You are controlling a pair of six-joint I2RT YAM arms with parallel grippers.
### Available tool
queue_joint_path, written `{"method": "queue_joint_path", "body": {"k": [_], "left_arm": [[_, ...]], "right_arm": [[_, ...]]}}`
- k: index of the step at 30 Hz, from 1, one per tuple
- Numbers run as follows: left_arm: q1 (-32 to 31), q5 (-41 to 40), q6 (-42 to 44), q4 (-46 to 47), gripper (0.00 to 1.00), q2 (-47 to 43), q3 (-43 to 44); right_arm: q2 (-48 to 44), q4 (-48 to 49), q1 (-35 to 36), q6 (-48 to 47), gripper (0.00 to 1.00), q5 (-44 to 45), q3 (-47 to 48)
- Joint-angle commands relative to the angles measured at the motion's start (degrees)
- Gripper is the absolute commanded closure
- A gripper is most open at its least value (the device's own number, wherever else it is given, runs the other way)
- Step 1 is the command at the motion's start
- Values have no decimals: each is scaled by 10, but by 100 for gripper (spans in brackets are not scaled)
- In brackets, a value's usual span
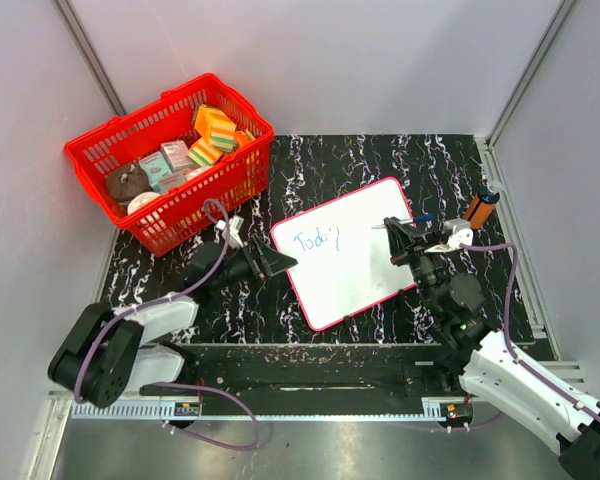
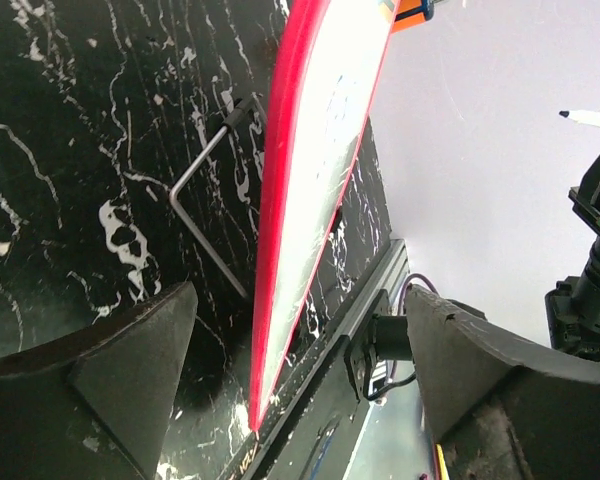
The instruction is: Write a sentence on the whiteboard
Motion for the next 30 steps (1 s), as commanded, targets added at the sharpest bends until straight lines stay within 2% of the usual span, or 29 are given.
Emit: {"method": "queue_joint_path", "body": {"k": [1,5,6,9,14,17,18,20,21,23,24,26,27,29,30], "left_arm": [[-8,7,-3,108,14,39,34],[-8,16,4,145,30,72,35],[-8,15,10,146,39,79,37],[-8,26,5,193,55,115,35],[-8,57,-10,278,62,180,41],[-8,73,-3,292,78,196,48],[-8,82,4,268,82,194,58],[-8,89,40,230,98,179,69],[-8,98,57,175,100,173,82],[-8,103,117,104,100,151,100],[-8,101,161,24,100,143,119],[-3,109,212,-60,100,124,144],[-1,110,236,-141,100,118,156],[0,118,296,-199,100,110,185],[1,125,317,-264,100,111,199]], "right_arm": [[-6,0,-3,-5,100,13,22],[-9,0,-3,-7,100,16,21],[-8,-1,-3,-7,100,17,20],[-7,0,-3,-7,100,19,20],[-6,-1,-3,-10,100,20,22],[-7,-4,-4,-14,100,21,22],[-9,-5,-3,-14,100,20,23],[-11,-9,-3,-14,100,18,21],[-13,-10,-3,-13,100,18,21],[-16,-15,-3,-15,100,18,22],[-17,-16,-3,-15,100,18,21],[-20,-21,-4,-19,100,17,23],[-23,-24,-4,-20,100,19,23],[-27,-25,-3,-20,100,21,20],[-28,-25,-4,-20,100,21,20]]}}
